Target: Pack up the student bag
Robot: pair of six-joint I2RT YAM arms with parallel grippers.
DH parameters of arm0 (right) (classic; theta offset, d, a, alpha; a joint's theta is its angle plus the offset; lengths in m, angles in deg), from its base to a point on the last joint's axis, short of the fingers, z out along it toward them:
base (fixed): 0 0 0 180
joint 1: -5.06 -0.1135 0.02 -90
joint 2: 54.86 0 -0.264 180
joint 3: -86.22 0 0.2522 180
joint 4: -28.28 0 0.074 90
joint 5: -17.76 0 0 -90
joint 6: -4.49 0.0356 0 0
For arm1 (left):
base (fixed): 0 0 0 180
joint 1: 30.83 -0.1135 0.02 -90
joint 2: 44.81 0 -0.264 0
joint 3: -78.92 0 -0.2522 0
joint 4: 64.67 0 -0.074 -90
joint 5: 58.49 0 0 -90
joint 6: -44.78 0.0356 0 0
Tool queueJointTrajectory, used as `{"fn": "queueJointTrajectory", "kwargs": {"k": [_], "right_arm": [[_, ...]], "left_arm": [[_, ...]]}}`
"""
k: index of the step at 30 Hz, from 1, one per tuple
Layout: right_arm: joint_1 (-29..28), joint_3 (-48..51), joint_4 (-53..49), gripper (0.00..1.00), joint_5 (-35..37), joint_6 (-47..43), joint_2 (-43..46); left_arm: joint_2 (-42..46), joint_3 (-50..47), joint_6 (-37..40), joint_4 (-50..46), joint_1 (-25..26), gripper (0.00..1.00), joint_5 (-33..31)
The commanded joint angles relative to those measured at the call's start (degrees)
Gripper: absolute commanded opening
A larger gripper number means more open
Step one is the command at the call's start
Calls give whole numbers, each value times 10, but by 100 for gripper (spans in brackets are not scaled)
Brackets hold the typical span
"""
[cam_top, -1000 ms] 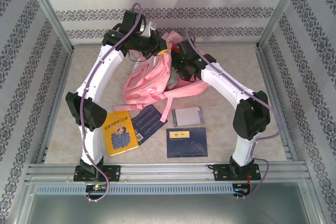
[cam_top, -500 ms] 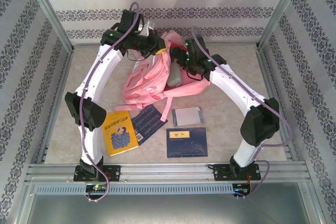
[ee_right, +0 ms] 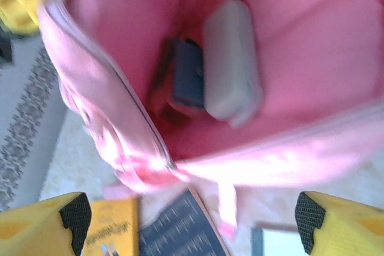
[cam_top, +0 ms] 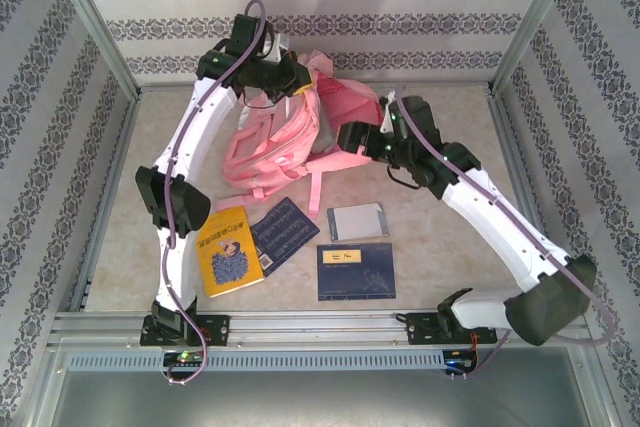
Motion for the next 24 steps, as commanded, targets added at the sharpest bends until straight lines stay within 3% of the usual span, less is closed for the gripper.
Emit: {"fn": "queueJointTrajectory", "kwargs": {"k": [1, 5, 11, 17, 19, 24], "right_arm": [[0, 54, -27, 88, 0, -13, 36], [0, 96, -46, 87, -4, -13, 64], [-2, 98, -79, 87, -17, -37, 71], [-26, 80, -83, 86, -42, -61, 46], [-46, 72, -74, 86, -56, -69, 29], [-96, 33, -48, 85, -124, -74, -46]], "left_arm": [[-19, 41, 40, 12, -5, 0, -37], [-55, 58, 37, 15, 4, 5, -36], [-64, 78, 29, 18, 18, 42, -36], [15, 70, 75, -59, 16, 55, -128], [66, 26, 79, -77, 16, 56, -177], [277, -238, 56, -23, 3, 58, -250]]}}
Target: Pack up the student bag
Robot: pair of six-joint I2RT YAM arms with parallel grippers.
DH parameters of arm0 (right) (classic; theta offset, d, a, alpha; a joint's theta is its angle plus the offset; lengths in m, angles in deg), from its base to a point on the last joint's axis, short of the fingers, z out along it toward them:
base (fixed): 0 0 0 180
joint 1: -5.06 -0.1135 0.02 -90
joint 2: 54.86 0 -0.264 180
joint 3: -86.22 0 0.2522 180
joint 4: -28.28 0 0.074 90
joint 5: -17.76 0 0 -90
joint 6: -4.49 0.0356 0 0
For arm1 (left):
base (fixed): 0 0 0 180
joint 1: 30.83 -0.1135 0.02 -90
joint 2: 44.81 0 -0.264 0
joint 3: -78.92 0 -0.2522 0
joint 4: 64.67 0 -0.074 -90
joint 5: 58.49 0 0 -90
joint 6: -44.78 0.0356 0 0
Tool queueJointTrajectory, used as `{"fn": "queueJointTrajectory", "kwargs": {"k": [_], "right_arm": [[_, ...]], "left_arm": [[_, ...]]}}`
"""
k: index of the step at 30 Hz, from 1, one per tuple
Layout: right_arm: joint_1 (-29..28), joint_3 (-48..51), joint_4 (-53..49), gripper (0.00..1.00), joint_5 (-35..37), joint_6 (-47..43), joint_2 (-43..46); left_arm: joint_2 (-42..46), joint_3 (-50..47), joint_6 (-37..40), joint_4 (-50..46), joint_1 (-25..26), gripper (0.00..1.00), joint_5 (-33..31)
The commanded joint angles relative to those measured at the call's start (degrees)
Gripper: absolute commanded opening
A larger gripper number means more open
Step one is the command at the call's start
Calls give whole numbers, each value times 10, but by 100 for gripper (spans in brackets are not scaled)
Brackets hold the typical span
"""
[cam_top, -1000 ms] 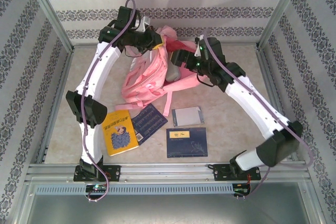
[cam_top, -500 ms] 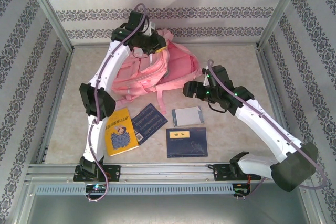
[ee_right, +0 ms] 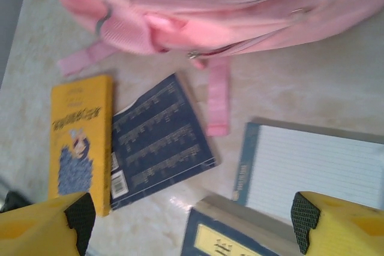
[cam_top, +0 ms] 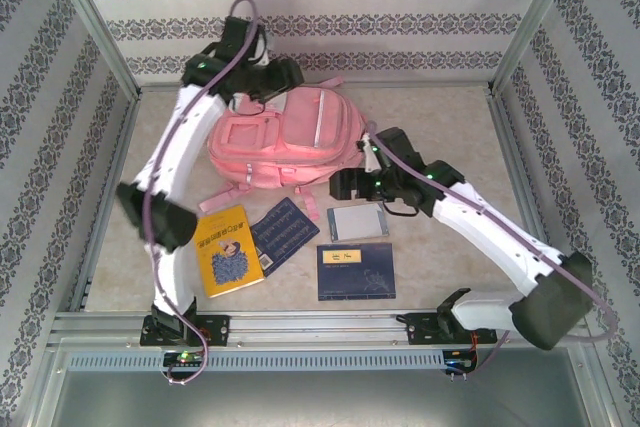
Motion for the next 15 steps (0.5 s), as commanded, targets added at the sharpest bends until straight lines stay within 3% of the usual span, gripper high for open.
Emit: {"fn": "queueJointTrajectory", "kwargs": {"k": [1, 4, 7, 12, 15], "right_arm": [[-30, -40, 20, 85, -59, -15, -48], [-55, -67, 27, 84, -86, -8, -94], [-73, -83, 33, 84, -102, -1, -132], [-78, -77, 54, 84, -136, 25, -166], [-78, -74, 50, 84, -154, 36, -183]], "left_arm": [[146, -158, -22, 16, -19, 58, -63], [282, -369, -76, 66, -56, 58, -29], [379, -521, -85, 47, -91, 60, -16], [498, -693, -95, 1, -117, 89, -79], [529, -778, -117, 10, -129, 91, -86]]}}
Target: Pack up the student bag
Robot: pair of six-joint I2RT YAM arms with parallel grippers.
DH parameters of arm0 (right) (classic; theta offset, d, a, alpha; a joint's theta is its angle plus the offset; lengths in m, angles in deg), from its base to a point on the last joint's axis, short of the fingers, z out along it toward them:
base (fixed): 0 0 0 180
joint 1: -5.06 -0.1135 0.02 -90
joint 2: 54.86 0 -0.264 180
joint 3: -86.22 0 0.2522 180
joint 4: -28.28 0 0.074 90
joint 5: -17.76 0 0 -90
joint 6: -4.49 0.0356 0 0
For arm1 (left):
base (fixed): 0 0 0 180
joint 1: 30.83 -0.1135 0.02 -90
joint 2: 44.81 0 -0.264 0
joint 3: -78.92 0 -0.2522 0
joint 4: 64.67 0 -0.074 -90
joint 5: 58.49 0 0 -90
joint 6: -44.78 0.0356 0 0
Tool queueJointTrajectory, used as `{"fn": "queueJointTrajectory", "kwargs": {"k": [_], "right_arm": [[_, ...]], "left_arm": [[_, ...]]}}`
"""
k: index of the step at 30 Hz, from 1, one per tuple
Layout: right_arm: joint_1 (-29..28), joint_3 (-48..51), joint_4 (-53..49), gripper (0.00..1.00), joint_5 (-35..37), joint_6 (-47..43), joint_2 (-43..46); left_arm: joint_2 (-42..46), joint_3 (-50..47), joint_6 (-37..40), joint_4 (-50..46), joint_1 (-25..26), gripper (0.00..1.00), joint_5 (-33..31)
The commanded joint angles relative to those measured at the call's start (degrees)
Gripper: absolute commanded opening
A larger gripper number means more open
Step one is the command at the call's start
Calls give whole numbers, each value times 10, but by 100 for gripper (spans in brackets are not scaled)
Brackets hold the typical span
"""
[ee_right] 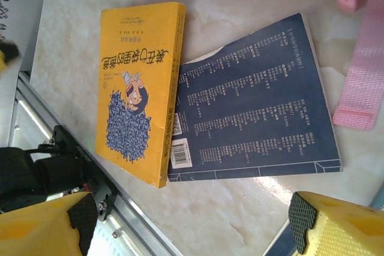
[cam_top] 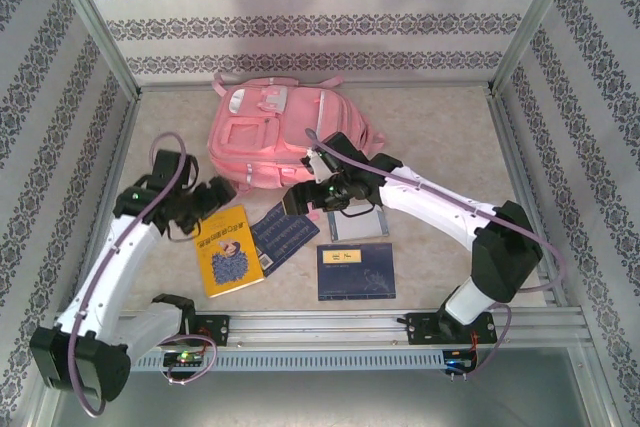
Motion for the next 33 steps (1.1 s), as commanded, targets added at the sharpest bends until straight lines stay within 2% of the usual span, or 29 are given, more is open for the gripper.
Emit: {"fn": "queueJointTrajectory", "kwargs": {"k": [1, 7, 12, 18, 27, 33], "right_arm": [[-1, -3, 8, 84, -40, 20, -17], [-1, 2, -20, 85, -36, 12, -12], [0, 2, -37, 87, -47, 1, -16], [3, -1, -38, 89, -89, -6, -42], [3, -29, -40, 87, -117, -17, -106], [1, -79, -43, 84, -133, -7, -176]], "left_arm": [[39, -67, -35, 1, -12, 91, -20], [56, -171, -89, 49, -23, 92, -33], [56, -245, -139, 118, -24, 97, -39], [49, -284, -141, 189, -24, 97, -35], [42, -298, -103, 297, -23, 88, 56], [29, -302, -109, 342, -13, 77, 130]]}}
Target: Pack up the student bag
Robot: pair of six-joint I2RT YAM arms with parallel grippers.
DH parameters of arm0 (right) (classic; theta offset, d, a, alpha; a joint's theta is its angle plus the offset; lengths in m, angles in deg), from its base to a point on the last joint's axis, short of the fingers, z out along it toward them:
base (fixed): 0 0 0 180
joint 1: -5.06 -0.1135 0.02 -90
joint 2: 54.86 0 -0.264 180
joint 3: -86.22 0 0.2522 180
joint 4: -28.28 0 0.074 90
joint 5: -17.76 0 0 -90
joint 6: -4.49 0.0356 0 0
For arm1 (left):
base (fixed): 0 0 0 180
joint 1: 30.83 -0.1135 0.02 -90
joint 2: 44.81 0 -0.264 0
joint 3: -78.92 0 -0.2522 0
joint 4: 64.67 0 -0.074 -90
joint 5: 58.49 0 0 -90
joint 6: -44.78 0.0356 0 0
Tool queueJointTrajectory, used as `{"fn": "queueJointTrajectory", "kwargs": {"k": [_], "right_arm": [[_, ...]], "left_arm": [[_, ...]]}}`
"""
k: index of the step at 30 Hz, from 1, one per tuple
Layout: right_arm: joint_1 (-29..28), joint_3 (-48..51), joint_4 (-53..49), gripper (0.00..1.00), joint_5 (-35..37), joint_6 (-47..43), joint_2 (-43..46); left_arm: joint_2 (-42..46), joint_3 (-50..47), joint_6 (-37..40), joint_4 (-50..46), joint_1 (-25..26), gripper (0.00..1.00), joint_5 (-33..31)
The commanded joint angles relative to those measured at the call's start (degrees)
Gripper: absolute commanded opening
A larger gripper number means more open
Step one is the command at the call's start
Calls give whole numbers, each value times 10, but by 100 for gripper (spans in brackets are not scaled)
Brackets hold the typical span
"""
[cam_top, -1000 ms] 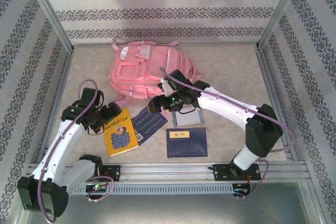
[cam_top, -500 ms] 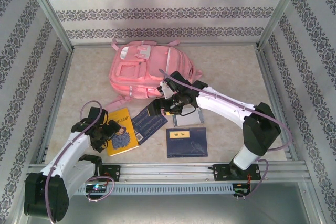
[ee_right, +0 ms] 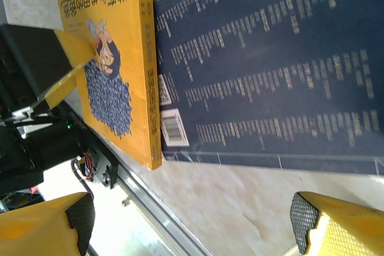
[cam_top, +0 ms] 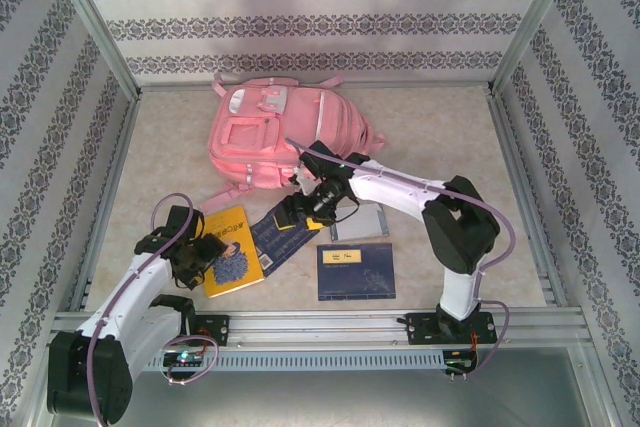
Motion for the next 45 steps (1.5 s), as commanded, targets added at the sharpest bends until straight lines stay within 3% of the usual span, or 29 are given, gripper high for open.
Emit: {"fn": "queueJointTrajectory", "kwargs": {"k": [1, 7, 17, 24, 30, 45], "right_arm": [[-2, -37, -6, 84, -24, -1, -34], [-11, -76, -14, 79, -37, 4, -80], [-35, -155, -60, 75, -28, -11, -155], [-32, -224, -134, 73, 46, -74, -182], [-4, -223, -119, 73, 75, -69, -166], [-8, -270, -102, 73, 11, -32, -253]], "left_arm": [[-22, -12, 12, 221, 11, 75, 158], [-28, 3, 21, 219, 24, 65, 189], [-27, 23, 49, 200, 41, 61, 200], [-57, 32, 72, 179, 41, 60, 189], [-68, 30, 69, 164, 41, 56, 161], [-120, 35, 78, 194, 41, 45, 165]]}}
